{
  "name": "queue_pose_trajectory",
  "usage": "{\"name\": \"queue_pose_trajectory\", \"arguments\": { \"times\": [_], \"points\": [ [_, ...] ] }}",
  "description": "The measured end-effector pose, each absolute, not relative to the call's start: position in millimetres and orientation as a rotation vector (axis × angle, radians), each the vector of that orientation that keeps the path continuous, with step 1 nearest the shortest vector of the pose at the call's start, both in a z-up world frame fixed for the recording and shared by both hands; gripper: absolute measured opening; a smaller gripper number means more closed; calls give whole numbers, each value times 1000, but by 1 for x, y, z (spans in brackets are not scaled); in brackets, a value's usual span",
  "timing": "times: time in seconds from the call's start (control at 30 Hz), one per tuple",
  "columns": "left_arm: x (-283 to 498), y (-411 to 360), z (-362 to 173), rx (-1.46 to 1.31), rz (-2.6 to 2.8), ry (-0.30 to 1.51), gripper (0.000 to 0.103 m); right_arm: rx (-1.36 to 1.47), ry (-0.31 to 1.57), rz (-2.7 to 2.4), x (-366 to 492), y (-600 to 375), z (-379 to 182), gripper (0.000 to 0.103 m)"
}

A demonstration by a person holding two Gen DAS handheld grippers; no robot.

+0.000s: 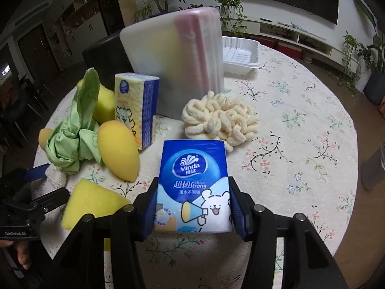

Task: Organize soft objects
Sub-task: 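Grasp the blue Vinda tissue pack with the right tool while the left tool grasps the white knitted pad, then carry the tissue pack and knitted pad over the white plastic tray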

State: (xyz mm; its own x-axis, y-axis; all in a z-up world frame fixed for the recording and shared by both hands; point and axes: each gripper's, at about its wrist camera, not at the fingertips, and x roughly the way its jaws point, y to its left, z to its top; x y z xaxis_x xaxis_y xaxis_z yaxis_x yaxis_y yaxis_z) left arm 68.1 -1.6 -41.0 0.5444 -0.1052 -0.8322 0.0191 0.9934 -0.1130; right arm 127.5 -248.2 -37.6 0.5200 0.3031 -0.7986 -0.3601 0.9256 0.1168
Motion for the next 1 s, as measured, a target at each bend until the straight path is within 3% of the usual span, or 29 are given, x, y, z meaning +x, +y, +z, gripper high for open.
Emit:
{"name": "queue_pose_trajectory", "arguments": {
  "times": [0.2, 0.3, 0.33, 1.0],
  "points": [
    [70, -8, -44, -4, -37, 980, 90, -48, 949, 416, 130, -249, -38, 55],
    [69, -8, -42, 22, -39, 946, 68, -38, 950, 424, 129, -250, -38, 55],
    [70, -6, -39, 17, -45, 940, 52, -36, 950, 426, 129, -250, -38, 55],
    [34, -19, -17, -38, -178, 928, 50, -37, 952, 447, 122, -250, -32, 55]
  ]
}}
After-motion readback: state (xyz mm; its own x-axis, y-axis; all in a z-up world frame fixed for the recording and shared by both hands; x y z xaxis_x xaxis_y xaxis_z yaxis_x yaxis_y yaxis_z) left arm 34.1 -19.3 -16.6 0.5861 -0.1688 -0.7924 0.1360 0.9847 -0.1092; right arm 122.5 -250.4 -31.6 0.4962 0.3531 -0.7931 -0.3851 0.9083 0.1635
